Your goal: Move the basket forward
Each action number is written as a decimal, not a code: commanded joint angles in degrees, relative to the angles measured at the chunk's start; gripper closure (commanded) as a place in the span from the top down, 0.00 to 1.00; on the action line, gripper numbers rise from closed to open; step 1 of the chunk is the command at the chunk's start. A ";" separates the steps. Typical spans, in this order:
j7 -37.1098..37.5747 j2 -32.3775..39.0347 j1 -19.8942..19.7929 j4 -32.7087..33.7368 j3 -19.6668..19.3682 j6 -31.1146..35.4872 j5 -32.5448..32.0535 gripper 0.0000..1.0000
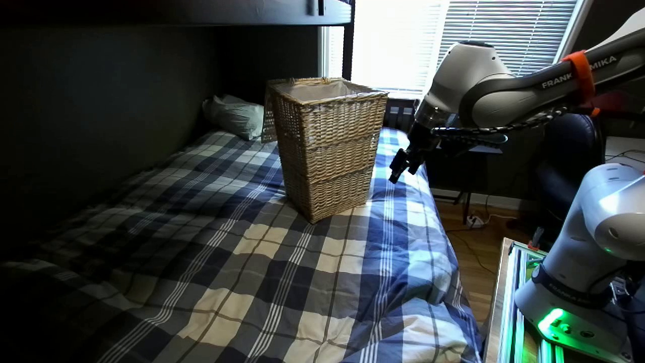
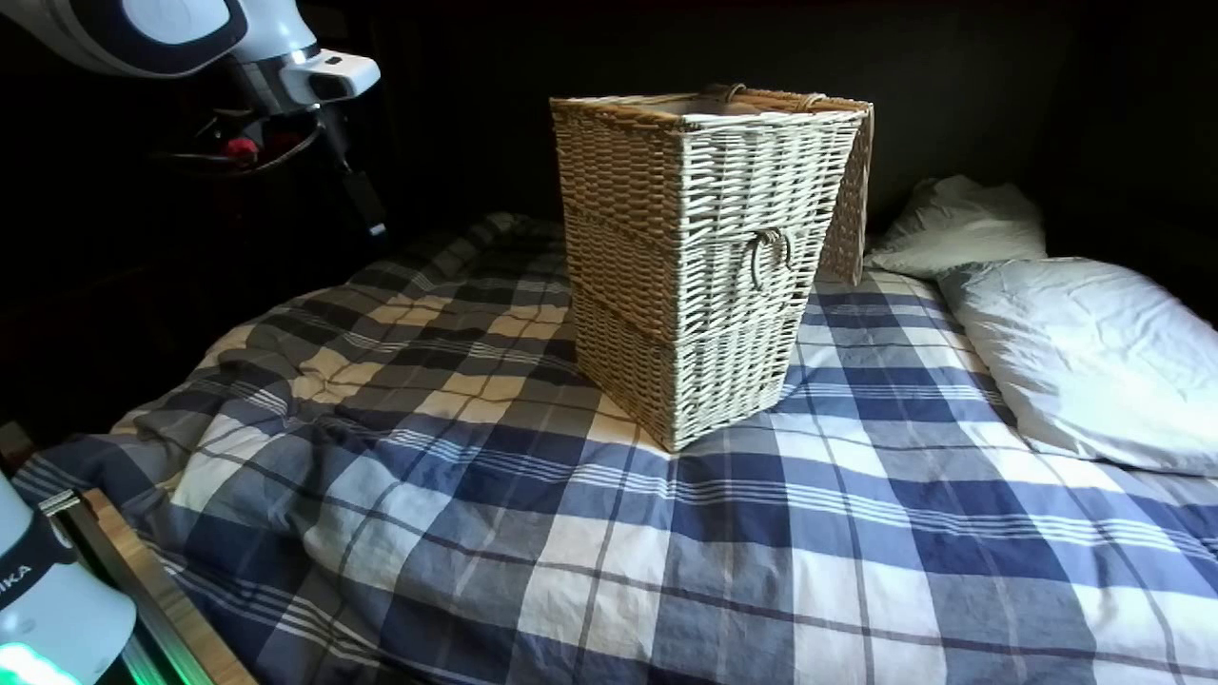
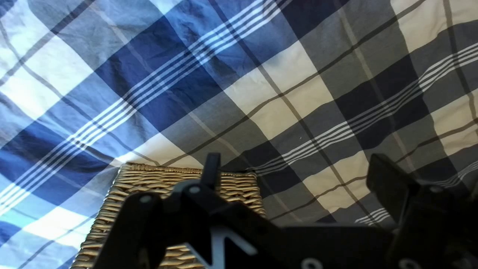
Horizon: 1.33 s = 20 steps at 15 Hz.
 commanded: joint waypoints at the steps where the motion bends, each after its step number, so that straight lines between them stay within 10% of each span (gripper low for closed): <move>1: 0.01 -0.03 0.05 0.11 -0.08 -0.21 -0.05 1.00; 15: -20.16 14.96 -1.95 18.92 -8.94 11.12 -6.79 1.00; 20: -36.19 24.19 -1.70 34.10 -12.25 2.44 -9.97 1.00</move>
